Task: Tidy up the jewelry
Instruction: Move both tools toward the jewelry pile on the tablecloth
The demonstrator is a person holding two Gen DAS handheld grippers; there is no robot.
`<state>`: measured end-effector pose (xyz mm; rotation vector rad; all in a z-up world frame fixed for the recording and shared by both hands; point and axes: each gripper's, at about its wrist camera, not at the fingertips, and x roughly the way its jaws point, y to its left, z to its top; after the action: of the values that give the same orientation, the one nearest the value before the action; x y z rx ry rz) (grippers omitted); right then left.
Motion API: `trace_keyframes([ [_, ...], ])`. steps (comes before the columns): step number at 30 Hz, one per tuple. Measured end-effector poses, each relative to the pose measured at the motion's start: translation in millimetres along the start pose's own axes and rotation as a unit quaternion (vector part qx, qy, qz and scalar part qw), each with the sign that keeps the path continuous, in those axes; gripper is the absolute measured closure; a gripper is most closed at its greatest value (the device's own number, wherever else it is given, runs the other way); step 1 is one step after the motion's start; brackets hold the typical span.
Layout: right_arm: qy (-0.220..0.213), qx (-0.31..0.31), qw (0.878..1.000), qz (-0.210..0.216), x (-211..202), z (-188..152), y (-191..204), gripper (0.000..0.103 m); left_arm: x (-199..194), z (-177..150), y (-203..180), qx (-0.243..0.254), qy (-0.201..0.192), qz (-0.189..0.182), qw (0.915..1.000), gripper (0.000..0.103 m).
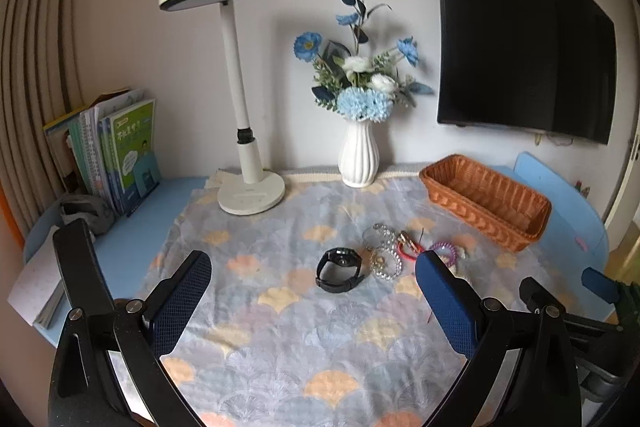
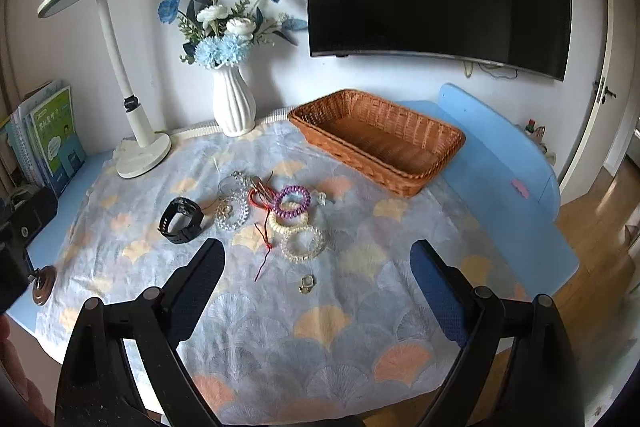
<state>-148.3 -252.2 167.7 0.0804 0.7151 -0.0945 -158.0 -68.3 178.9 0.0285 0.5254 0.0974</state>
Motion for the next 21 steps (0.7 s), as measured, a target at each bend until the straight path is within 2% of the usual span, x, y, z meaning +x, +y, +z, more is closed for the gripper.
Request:
trace_keyframes([
  [6,0.000,-0.001,1.000,-0.002,-1.3,-5.1,0.4,0.008,0.5,-7.4,-1.7,0.006,0.006,0.001,1.0000,0.001],
  [21,0.012,-0.007,1.000,-0.004,4.3,-10.9,8.0,0.008,14.5,-9.8,16.6,-0.014,0.025,-0.002,0.9996,0.001],
])
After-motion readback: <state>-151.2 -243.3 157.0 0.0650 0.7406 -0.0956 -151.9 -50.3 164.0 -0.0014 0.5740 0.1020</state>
